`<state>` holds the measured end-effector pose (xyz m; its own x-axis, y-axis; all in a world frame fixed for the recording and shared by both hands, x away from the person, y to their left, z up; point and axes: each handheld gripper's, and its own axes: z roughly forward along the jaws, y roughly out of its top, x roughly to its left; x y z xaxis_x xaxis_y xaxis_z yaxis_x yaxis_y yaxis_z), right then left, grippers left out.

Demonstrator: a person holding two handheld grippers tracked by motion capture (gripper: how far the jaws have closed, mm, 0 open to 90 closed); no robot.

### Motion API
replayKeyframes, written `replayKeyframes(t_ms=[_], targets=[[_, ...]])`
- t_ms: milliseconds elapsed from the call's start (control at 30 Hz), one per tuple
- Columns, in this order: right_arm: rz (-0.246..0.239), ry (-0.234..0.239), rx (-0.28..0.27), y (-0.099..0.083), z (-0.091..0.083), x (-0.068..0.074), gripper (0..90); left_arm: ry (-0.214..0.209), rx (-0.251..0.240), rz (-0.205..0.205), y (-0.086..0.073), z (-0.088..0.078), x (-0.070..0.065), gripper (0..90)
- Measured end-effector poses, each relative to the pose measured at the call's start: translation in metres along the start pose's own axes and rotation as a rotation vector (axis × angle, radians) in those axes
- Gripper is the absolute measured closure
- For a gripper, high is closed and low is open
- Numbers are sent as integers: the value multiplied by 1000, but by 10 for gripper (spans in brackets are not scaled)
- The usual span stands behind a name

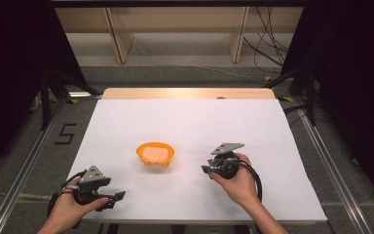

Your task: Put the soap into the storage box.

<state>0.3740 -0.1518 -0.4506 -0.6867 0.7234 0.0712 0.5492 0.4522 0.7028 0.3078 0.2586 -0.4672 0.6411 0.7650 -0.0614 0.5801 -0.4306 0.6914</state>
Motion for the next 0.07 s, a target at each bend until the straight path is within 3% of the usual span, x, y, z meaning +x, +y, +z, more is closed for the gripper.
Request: replayKeyframes(t_ms=[67], targets=[[25, 9, 19, 1, -3, 0, 627, 4, -8, 4, 1, 0, 0, 243]])
